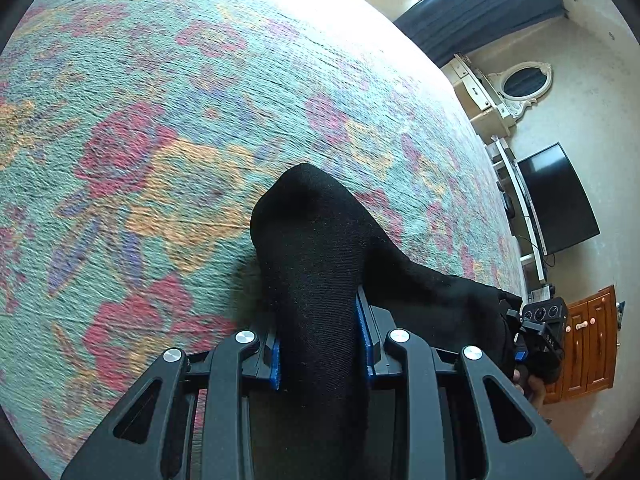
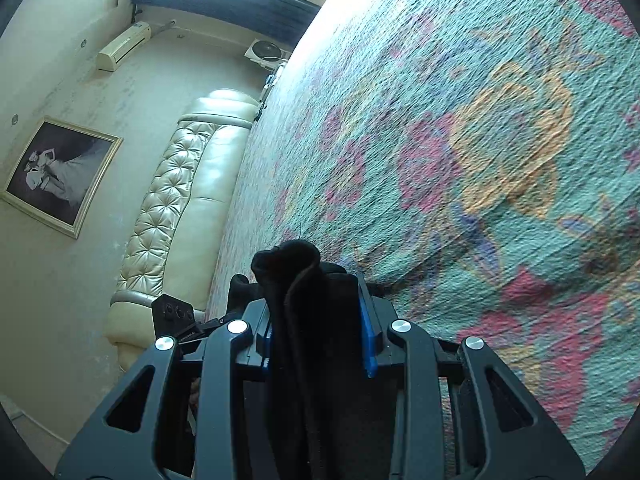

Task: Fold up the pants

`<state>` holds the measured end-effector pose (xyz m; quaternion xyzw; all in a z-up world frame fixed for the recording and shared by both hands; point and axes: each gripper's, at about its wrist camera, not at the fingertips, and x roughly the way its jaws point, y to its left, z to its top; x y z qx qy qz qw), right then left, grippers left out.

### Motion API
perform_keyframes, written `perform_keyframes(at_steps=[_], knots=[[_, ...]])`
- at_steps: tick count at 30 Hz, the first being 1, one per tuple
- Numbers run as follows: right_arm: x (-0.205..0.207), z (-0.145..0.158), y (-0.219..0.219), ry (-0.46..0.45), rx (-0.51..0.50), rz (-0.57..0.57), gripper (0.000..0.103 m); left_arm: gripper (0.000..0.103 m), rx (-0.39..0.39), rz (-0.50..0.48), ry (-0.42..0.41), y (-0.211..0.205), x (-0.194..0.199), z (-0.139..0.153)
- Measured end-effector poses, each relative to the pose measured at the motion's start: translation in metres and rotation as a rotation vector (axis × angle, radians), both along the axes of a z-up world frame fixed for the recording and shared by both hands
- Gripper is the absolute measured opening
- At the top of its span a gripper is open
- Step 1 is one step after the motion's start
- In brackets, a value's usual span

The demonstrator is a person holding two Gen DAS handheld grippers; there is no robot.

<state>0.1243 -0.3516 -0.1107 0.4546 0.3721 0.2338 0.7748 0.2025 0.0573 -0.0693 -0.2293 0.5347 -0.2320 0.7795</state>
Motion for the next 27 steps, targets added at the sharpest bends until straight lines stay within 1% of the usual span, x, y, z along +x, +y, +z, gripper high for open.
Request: perform_keyframes(at_steps=[6, 11, 15, 18, 22, 27], knots=[[0.01, 0.0, 0.019, 0.005, 0.009, 0.011, 0.031, 0.029, -0.017, 0.024, 0.017, 0.021, 0.013, -0.006], [0.013, -0.002, 0.025, 0.009, 0.022, 0.003, 0.031, 0.029, -0.017, 0.016, 0.015, 0.018, 0.018, -0.007], [0.007, -0.008, 0.018, 0.007, 0.04, -0.002, 0.031, 0.029, -0.023, 0.017, 0.011, 0.015, 0.016, -0.005], [0.007, -0.007, 0.019, 0.008, 0.035, -0.002, 0.031, 0.029, -0.017, 0.018, 0.016, 0.019, 0.017, -0.003], [0.014, -0.003, 0.028, 0.005, 0.026, 0.01, 0.031, 0.029, 0.0, 0.033, -0.002, 0.025, 0.02, 0.001], [0.02, -0.009, 0.035, 0.007, 0.052, 0.01, 0.031, 0.029, -0.004, 0.039, 0.003, 0.035, 0.024, -0.002]])
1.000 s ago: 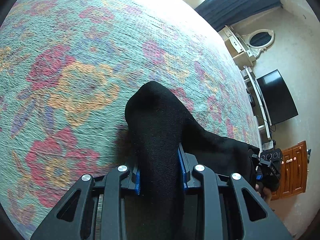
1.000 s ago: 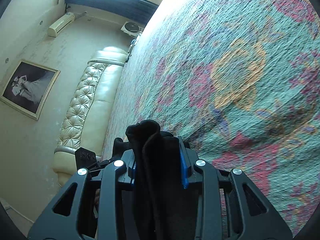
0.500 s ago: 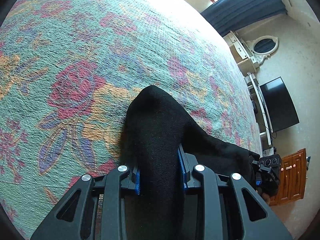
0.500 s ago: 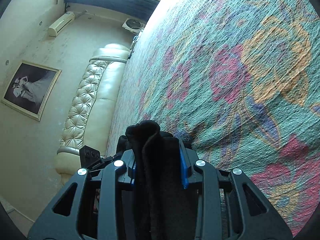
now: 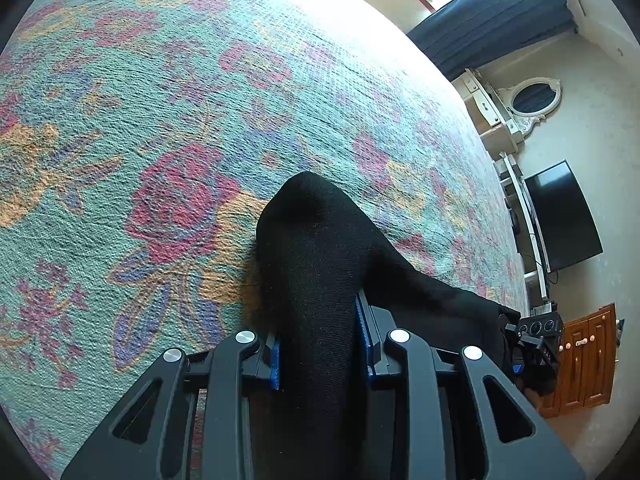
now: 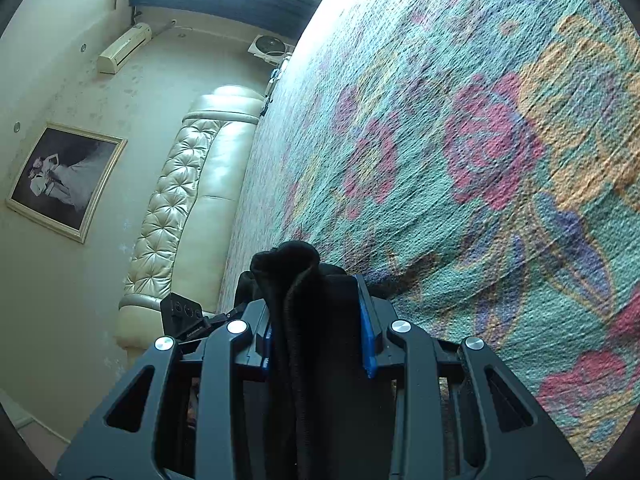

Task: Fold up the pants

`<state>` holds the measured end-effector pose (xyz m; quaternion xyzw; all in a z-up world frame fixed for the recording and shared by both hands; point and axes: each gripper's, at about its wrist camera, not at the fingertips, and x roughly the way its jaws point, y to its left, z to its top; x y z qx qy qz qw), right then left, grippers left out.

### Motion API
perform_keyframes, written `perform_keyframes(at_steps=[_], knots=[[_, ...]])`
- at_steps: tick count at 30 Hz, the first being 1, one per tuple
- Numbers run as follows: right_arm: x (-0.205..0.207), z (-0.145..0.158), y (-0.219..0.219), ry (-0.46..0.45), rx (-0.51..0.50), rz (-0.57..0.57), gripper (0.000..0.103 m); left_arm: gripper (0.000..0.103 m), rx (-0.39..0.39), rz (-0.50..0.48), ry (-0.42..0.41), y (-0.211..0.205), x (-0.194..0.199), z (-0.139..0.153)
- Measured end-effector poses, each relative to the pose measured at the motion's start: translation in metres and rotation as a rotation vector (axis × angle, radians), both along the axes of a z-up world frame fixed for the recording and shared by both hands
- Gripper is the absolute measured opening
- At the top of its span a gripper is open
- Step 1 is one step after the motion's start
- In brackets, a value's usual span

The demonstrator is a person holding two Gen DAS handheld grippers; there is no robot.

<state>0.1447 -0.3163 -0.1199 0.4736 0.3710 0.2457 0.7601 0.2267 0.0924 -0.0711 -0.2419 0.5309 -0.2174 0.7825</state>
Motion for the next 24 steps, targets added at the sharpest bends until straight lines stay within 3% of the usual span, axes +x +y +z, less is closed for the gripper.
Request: perform_keyframes(at_steps=[10, 14, 16, 19, 24], knots=[[-0.005, -0.009, -0.005, 0.008, 0.025, -0.013, 0.031, 0.031, -0.009, -0.003, -0.005, -0.002, 0.0, -0.005], [-0.007, -0.012, -0.009, 0.017, 0.029, -0.02, 0.032, 0.039, -0.021, -0.02, -0.002, -0.001, 0.001, -0.005], [-0.01, -0.015, -0.016, 0.025, 0.03, -0.029, 0.04, 0.049, -0.03, -0.03, -0.017, 0.001, -0.002, -0.002], [-0.02, -0.009, -0.021, 0.032, 0.007, -0.037, 0.051, 0.073, -0.092, -0.014, -0.027, 0.012, -0.014, 0.002], [-0.054, -0.001, -0.034, 0.041, -0.071, -0.048, 0.068, 0.077, -0.206, 0.008, 0.012, 0.036, -0.047, -0.001]])
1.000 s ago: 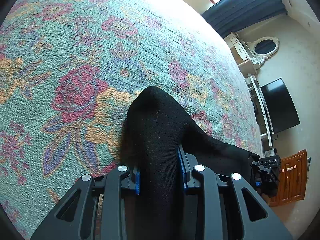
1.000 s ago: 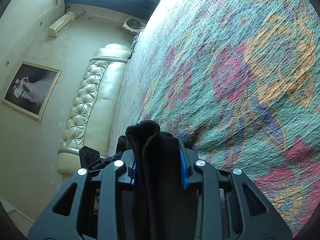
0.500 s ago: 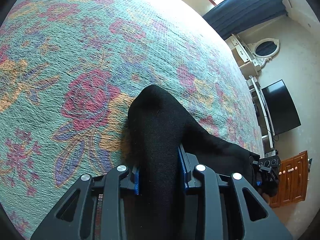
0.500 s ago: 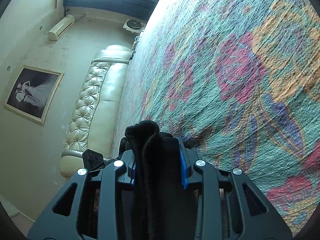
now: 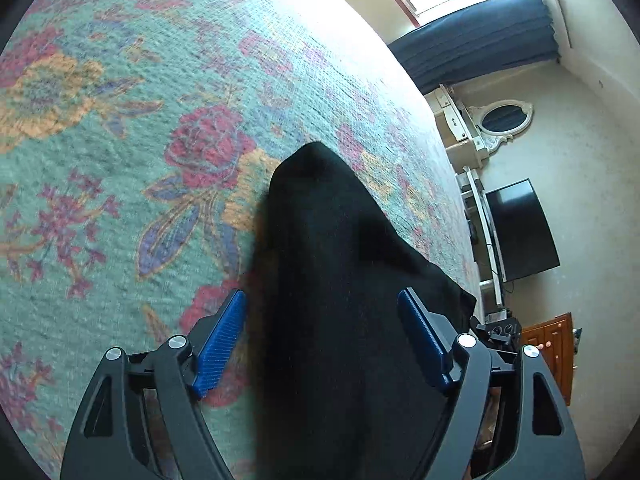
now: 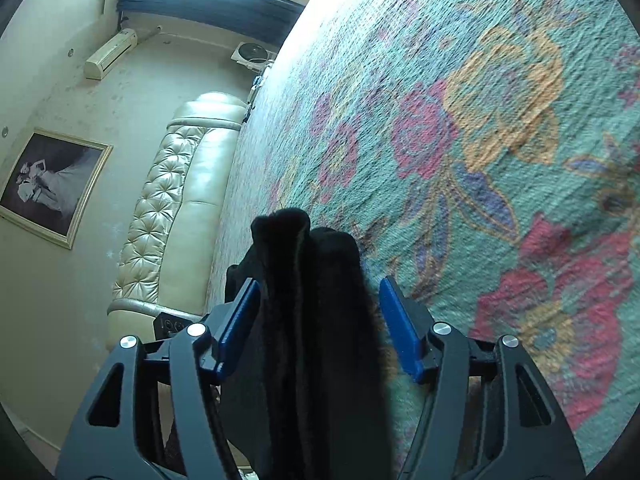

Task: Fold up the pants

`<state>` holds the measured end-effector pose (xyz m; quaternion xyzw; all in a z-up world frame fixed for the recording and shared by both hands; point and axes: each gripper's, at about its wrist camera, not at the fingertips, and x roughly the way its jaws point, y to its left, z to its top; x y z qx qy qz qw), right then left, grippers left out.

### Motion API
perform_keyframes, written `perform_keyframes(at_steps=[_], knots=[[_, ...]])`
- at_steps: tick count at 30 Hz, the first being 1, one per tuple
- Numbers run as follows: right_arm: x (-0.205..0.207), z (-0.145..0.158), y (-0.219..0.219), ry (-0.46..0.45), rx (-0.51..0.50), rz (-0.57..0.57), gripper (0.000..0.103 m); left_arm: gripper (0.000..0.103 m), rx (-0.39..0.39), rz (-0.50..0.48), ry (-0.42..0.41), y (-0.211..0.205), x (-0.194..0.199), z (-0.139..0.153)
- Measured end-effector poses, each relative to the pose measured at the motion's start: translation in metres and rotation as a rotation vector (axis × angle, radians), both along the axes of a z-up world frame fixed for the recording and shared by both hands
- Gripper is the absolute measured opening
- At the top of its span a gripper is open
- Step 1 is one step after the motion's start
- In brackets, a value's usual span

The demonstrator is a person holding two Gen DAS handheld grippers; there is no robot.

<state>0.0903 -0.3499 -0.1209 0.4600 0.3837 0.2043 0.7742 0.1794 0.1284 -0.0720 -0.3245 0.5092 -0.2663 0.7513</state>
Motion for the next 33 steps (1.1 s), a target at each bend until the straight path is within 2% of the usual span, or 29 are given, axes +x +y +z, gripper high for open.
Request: perform_keyframes(at_steps=[3, 5, 9, 14, 15, 16, 18, 19, 21, 24, 33], knots=[[-0.025, 0.004, -0.002, 0.014, -0.075, 0.009, 0.073, 0.077, -0.016, -0.015, 0.014, 0.007, -0.025, -0.004], [-0.039, 0.003, 0.0, 0.013, -0.085, 0.024, 0.075, 0.077, -0.038, -0.03, 0.025, 0.008, -0.04, -0.005], [-0.056, 0.002, 0.009, 0.027, -0.064, 0.059, 0.081, 0.077, -0.118, -0.073, 0.082, 0.001, -0.064, -0.008], [-0.064, -0.002, 0.028, 0.049, -0.019, 0.138, 0.083, 0.079, -0.121, -0.071, 0.092, -0.007, -0.075, -0.011], [-0.067, 0.0, 0.031, 0.043, -0.041, 0.139, 0.082, 0.079, -0.113, -0.065, 0.089, -0.008, -0.075, -0.011], [-0.069, 0.002, 0.034, 0.043, -0.065, 0.135, 0.071, 0.079, -0.095, -0.06, 0.085, -0.009, -0.075, -0.01], [-0.07, -0.001, 0.036, 0.08, -0.11, 0.123, 0.053, 0.06, -0.015, -0.056, 0.096, -0.015, -0.072, -0.01], [-0.071, -0.003, 0.034, 0.086, -0.103, 0.122, 0.048, 0.058, 0.015, -0.06, 0.098, -0.017, -0.071, -0.011], [-0.073, -0.006, 0.03, 0.088, -0.073, 0.123, 0.044, 0.051, 0.031, -0.058, 0.095, -0.019, -0.071, -0.01], [-0.075, -0.009, 0.026, 0.086, -0.046, 0.119, 0.039, 0.046, 0.047, -0.042, 0.092, -0.023, -0.072, -0.006], [-0.075, 0.003, 0.022, 0.075, -0.01, 0.119, 0.035, 0.039, 0.125, -0.032, 0.055, -0.026, -0.083, 0.005]])
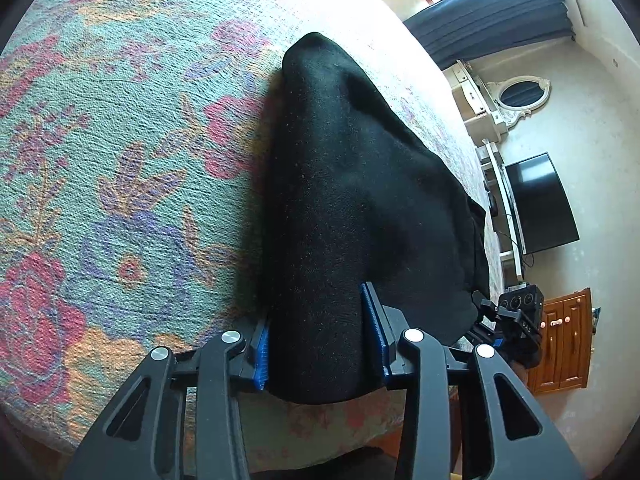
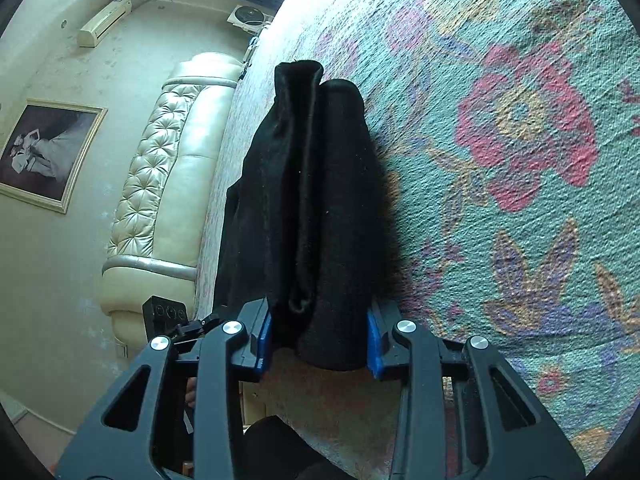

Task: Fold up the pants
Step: 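Lower the folded trousers onto the bed and open both grippers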

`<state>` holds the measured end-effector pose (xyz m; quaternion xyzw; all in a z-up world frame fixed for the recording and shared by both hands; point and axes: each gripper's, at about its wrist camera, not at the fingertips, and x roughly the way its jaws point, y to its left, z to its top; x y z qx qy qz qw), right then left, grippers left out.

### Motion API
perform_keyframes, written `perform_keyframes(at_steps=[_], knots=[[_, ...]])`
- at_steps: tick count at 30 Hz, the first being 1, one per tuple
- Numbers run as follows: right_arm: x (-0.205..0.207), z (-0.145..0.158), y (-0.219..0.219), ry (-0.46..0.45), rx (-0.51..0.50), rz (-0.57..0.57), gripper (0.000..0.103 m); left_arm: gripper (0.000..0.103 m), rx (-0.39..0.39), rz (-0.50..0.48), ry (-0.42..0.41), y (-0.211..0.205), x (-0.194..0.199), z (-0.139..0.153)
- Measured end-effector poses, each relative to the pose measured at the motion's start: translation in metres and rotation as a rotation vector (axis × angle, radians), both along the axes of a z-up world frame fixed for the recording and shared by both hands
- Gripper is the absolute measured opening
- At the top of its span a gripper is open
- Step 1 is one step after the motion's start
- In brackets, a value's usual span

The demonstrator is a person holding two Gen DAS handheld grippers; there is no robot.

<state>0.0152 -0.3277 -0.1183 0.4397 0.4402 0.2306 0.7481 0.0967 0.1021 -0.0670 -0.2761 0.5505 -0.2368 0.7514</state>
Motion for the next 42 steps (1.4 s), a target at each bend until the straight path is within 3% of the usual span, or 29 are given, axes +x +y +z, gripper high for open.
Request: perform_keyframes(at_steps=[18, 35, 37, 39, 42], knots=[[0.002, 0.009, 0.001, 0.004, 0.046, 0.0, 0.034, 0.037, 0.004, 0.009, 0.001, -0.005, -0.009, -0.003], [0.003, -0.006, -0.004, 0.026, 0.06, -0.002, 0.034, 0.037, -0.014, 0.007, 0.026, 0.0, -0.011, -0.009], [0.003, -0.013, -0.006, 0.034, 0.065, -0.007, 0.036, 0.039, -0.032, 0.004, 0.039, 0.002, -0.01, -0.013], [0.002, -0.019, -0.007, 0.039, 0.081, -0.013, 0.037, 0.05, -0.033, 0.003, 0.051, 0.005, -0.008, -0.017], [0.001, -0.024, -0.01, 0.035, 0.105, -0.018, 0.039, 0.055, -0.076, 0.005, 0.059, 0.011, -0.007, -0.023]])
